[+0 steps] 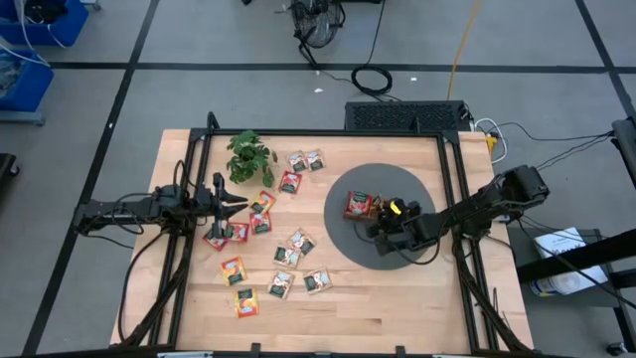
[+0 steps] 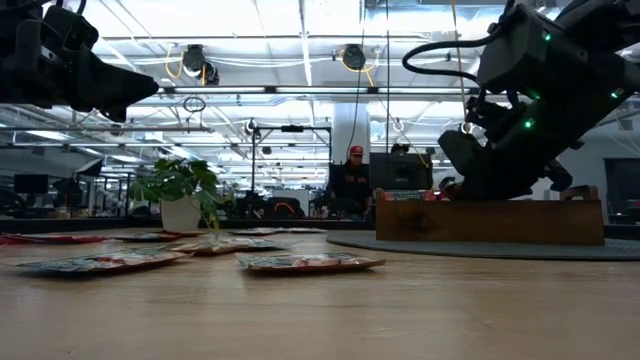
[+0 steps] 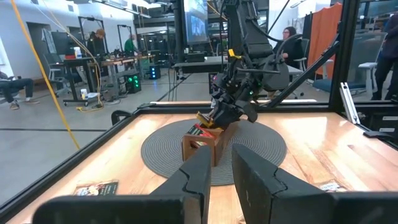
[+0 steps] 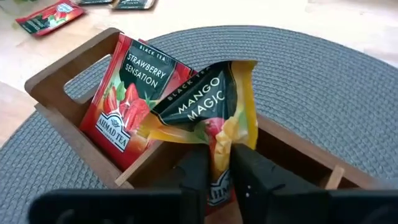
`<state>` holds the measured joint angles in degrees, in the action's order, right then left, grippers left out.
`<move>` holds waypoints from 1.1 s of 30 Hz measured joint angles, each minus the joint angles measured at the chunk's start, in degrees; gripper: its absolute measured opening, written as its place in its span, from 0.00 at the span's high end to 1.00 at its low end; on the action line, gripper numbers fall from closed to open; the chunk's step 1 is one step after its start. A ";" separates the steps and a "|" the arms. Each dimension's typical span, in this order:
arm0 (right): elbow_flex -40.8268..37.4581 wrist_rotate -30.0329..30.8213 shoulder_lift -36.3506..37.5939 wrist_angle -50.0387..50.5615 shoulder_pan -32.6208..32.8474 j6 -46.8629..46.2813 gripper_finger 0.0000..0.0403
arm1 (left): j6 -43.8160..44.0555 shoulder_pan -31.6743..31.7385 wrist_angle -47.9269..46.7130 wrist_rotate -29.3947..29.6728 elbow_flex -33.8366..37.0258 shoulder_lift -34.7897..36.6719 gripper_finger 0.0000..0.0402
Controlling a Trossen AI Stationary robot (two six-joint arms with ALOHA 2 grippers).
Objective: Pick & Place Tea
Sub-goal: Put the yellow tea bag into the middle section of the wooden organizer
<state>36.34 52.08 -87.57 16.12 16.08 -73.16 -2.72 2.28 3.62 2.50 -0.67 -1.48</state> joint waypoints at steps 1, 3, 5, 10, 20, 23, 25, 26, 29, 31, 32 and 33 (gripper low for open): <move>0.00 -0.06 0.00 -0.02 0.01 -0.37 0.83 | 0.00 -0.01 0.00 0.00 0.00 0.00 0.82; 0.00 -0.05 0.01 -0.09 0.02 -1.01 0.78 | 0.00 -0.01 0.00 0.01 0.00 -0.01 0.82; 0.00 -0.05 0.02 -0.63 0.02 -1.10 0.72 | 0.00 -0.02 0.00 0.00 0.00 0.00 0.82; 0.00 0.17 0.02 -1.60 0.02 -1.04 0.62 | 0.00 -0.02 0.00 0.02 0.00 -0.02 0.82; -0.02 0.33 3.51 -1.68 0.13 2.41 0.62 | 0.00 -0.01 0.00 0.00 0.00 -0.01 0.82; 0.00 0.48 7.89 -1.74 0.13 5.90 0.62 | 0.00 -0.02 0.00 0.02 0.00 0.00 0.82; 0.02 -0.19 11.05 -1.73 0.13 9.83 0.62 | 0.00 -0.01 0.00 0.01 0.01 -0.01 0.82; 0.02 -1.27 12.59 -1.73 0.13 12.39 0.62 | 0.00 -0.01 0.00 0.01 0.00 -0.01 0.82; 0.02 -4.28 17.35 -1.61 -0.32 19.77 0.63 | 0.00 -0.01 0.00 0.02 0.01 0.00 0.82; 0.02 -6.36 20.56 -1.79 -0.82 25.37 0.63 | 0.00 -0.02 0.00 0.01 0.00 0.00 0.82; 0.02 -7.31 21.96 -2.09 -1.09 27.81 0.63 | 0.00 -0.02 0.00 0.02 0.00 -0.02 0.82; 0.02 -7.80 23.33 -2.41 -1.15 29.41 0.63 | 0.00 -0.02 0.00 0.00 0.00 0.00 0.82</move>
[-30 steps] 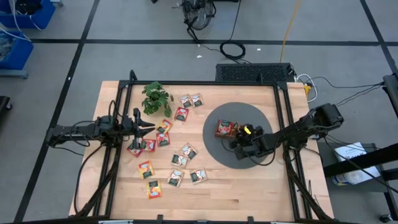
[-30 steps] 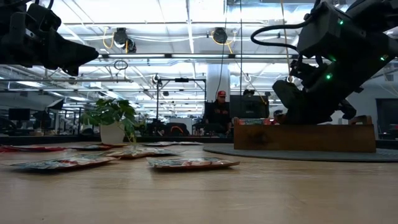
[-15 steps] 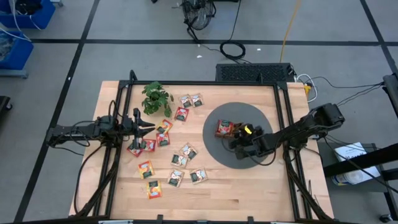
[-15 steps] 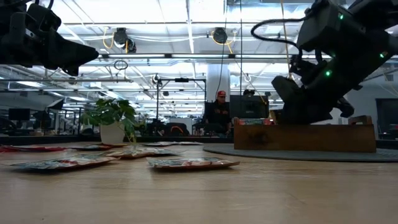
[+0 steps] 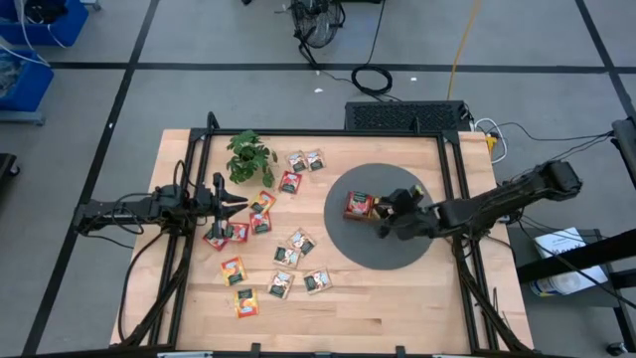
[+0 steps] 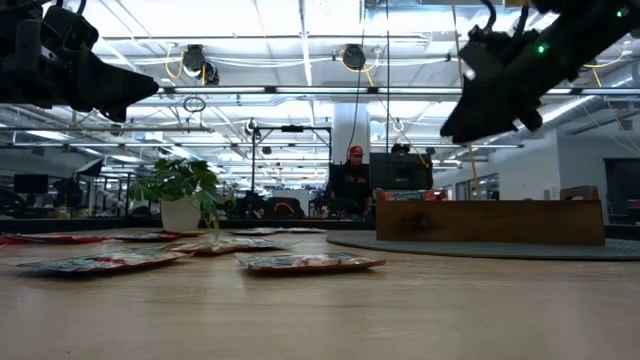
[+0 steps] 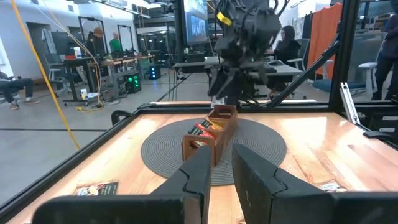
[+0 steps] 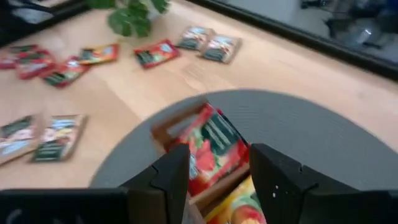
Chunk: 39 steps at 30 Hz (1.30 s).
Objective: Pick & Place Tea
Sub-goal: Put the yellow tea bag into the middle section of the wooden organizer
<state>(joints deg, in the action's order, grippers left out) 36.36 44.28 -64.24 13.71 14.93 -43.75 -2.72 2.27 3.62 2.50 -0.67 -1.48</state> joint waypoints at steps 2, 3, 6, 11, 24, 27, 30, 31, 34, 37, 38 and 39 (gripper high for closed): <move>0.00 -0.91 2.08 -0.21 0.01 2.13 0.63 | 0.00 0.01 0.00 0.02 0.01 -0.01 0.82; 0.00 -0.92 2.87 -0.27 0.01 2.93 0.63 | 0.00 0.00 0.00 0.01 0.01 -0.01 0.82; 0.00 -1.01 4.33 -0.24 0.01 5.93 0.63 | 0.00 0.00 0.00 0.00 0.00 0.00 0.82; 0.00 -1.00 4.62 -0.21 0.01 13.33 0.63 | 0.00 0.01 0.00 0.02 0.01 0.00 0.82; -1.97 -1.04 7.86 -2.86 1.76 31.27 0.63 | 0.00 0.00 0.00 0.02 0.00 -0.01 0.82; -6.39 -1.01 11.74 -6.48 1.72 33.83 0.63 | 0.00 0.00 0.00 0.02 0.00 -0.02 0.82; -11.71 -0.82 17.43 -10.82 1.29 36.51 0.63 | 0.00 0.00 0.00 0.00 0.00 0.00 0.82; -13.34 -0.84 19.26 -12.27 0.94 37.51 0.63 | 0.00 0.00 0.00 0.00 0.02 0.00 0.82; -18.03 -0.90 25.25 -18.01 0.34 41.10 0.63 | 0.00 0.00 0.00 0.00 0.01 0.00 0.82; -23.19 -1.08 31.62 -23.78 -0.32 44.89 0.63 | 0.00 0.00 0.00 0.00 0.02 0.00 0.82; -24.85 -1.08 33.60 -25.71 -0.69 45.94 0.63 | 0.00 0.00 0.00 0.00 0.02 0.00 0.82; -26.08 -1.53 35.64 -26.80 -1.13 46.82 0.63 | 0.00 0.00 0.00 0.00 0.00 -0.01 0.82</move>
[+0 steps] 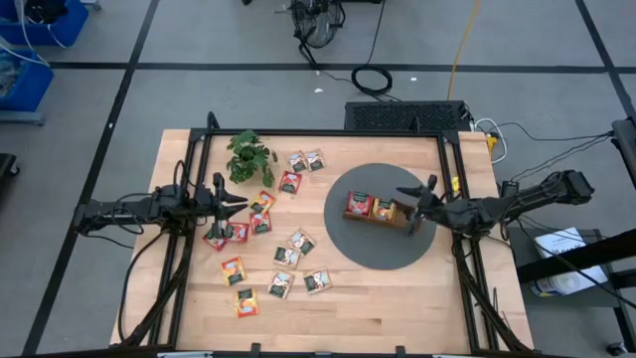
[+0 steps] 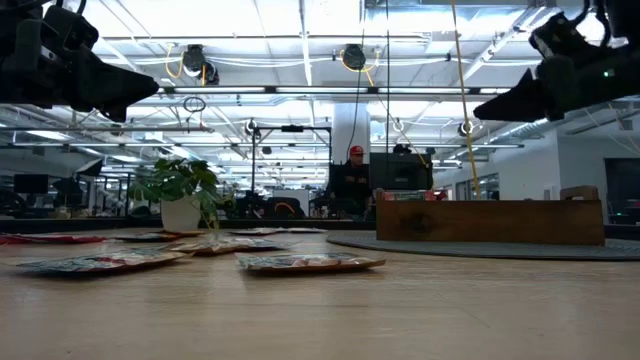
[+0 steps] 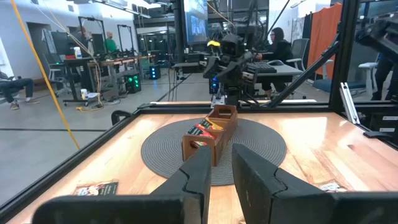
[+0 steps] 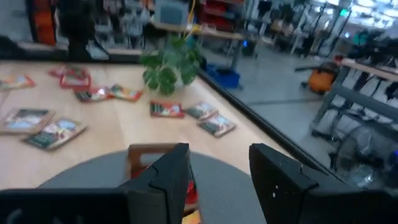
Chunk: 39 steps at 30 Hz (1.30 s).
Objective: Pick & Place Tea
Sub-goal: Put the yellow tea bag into the middle section of the wooden organizer
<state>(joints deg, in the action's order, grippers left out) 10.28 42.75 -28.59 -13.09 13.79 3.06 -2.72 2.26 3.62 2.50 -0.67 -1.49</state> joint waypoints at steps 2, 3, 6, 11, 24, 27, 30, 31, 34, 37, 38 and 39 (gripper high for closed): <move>-1.64 -3.65 3.91 -0.98 -1.38 1.16 0.63 | 0.00 0.00 0.00 0.00 0.00 0.01 0.82; -2.07 -5.56 5.48 -0.93 -2.24 1.24 0.63 | 0.00 0.00 0.00 0.00 0.01 0.01 0.82; -2.82 -9.92 9.36 1.78 -4.87 0.63 0.63 | 0.00 0.00 0.00 0.00 0.00 0.01 0.82; -2.86 -18.64 13.01 5.55 -8.75 -1.34 0.63 | 0.00 0.00 0.00 0.02 0.02 0.01 0.82; -2.86 -27.99 16.80 6.00 -13.74 -1.54 0.63 | 0.00 0.00 0.00 0.00 0.00 0.01 0.82; -2.86 -30.87 16.36 3.49 -14.33 -2.29 0.63 | 0.00 0.01 0.00 0.00 0.00 0.00 0.82; -2.82 -37.57 15.64 -0.23 -14.95 -1.74 0.63 | 0.00 0.01 0.00 0.01 0.00 0.01 0.82; -2.58 -39.82 15.64 -0.39 -15.11 -0.86 0.63 | 0.00 0.01 0.00 0.00 0.01 0.01 0.82; -2.27 -41.25 16.46 -0.09 -15.40 1.05 0.63 | 0.00 0.00 0.00 0.02 0.00 0.01 0.82; -2.22 -38.60 18.47 2.21 -15.40 2.41 0.63 | 0.00 0.02 0.00 0.00 0.00 0.01 0.82; -2.22 -37.62 19.37 3.78 -15.40 2.37 0.63 | 0.00 0.01 0.00 0.01 0.01 0.01 0.82; -2.22 -36.87 20.29 5.01 -15.40 2.17 0.63 | 0.00 0.01 0.00 0.00 0.00 0.00 0.82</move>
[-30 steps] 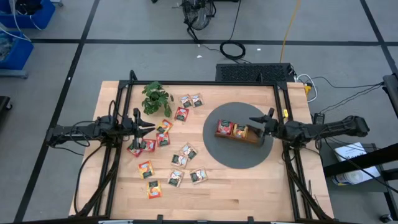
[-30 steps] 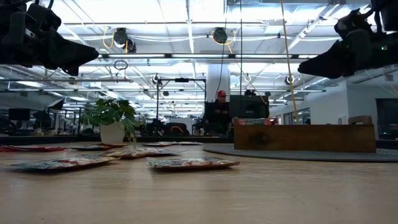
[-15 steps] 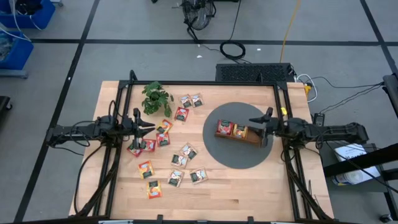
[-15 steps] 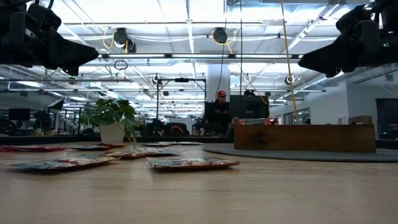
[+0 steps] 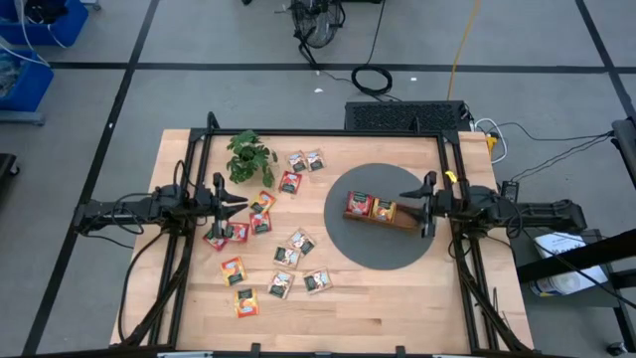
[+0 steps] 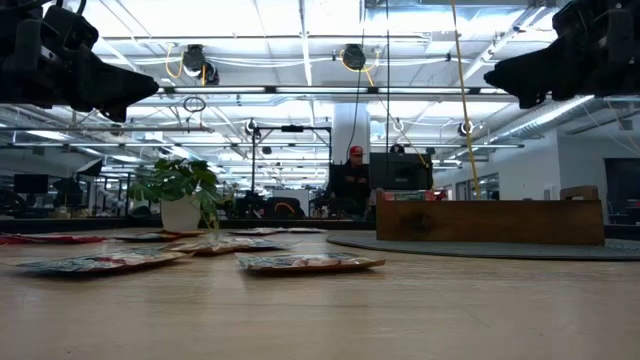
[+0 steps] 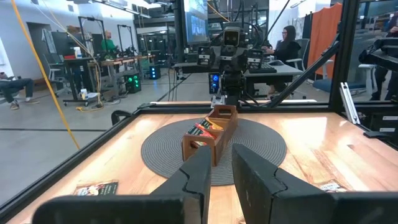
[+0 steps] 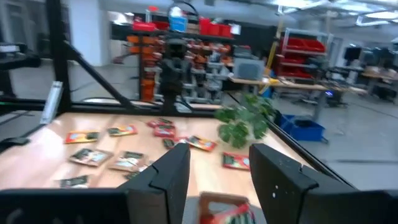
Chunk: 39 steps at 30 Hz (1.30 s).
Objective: Pick & Place Tea
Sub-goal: Put the yellow tea bag into the middle section of the wooden organizer
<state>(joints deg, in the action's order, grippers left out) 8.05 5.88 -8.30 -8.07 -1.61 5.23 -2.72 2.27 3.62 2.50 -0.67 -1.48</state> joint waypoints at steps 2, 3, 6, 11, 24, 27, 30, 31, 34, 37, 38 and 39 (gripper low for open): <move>0.00 0.25 1.88 2.09 0.00 -0.43 0.63 | 0.00 0.00 0.00 0.01 0.00 0.01 0.82; 0.00 0.24 2.69 2.46 0.00 -0.64 0.63 | 0.00 -0.01 0.00 0.01 0.00 0.01 0.82; -0.03 0.25 4.71 4.68 0.02 -0.82 0.63 | 0.00 -0.01 0.00 0.00 0.00 -0.01 0.82; -2.01 0.25 7.00 5.29 0.02 -0.90 0.63 | -0.21 -0.01 0.69 0.02 0.02 -0.01 0.82; -2.38 0.12 7.87 6.25 0.02 -3.03 0.63 | 4.44 -0.01 10.11 -2.67 0.02 0.01 0.82; -2.38 0.10 7.87 6.23 0.02 -3.03 0.63 | 4.18 -0.01 10.25 -2.72 0.02 0.00 0.82; -2.38 0.10 7.87 6.23 0.02 -3.03 0.63 | 4.33 -0.01 10.23 -2.73 0.02 -0.01 0.82; -2.38 0.10 7.87 6.23 0.02 -3.03 0.63 | 3.99 -0.01 10.21 -2.68 0.02 -0.01 0.82; -2.38 0.07 7.87 6.23 0.02 -3.03 0.63 | 3.23 -0.01 10.01 -2.62 0.02 -0.01 0.82; -2.38 0.07 7.87 6.23 0.02 -3.03 0.63 | 3.42 -0.01 10.01 -2.62 0.02 -0.01 0.82; -2.38 0.07 7.87 6.23 0.02 -3.03 0.63 | 3.51 -0.01 10.01 -2.62 0.02 -0.01 0.82; -2.38 0.07 7.87 6.23 0.02 -3.03 0.63 | 3.84 -0.01 10.00 -2.62 0.02 -0.01 0.82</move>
<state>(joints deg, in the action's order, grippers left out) 5.67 5.96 -0.43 -1.85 -1.58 2.20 1.12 2.26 13.62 -0.12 -0.64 -1.49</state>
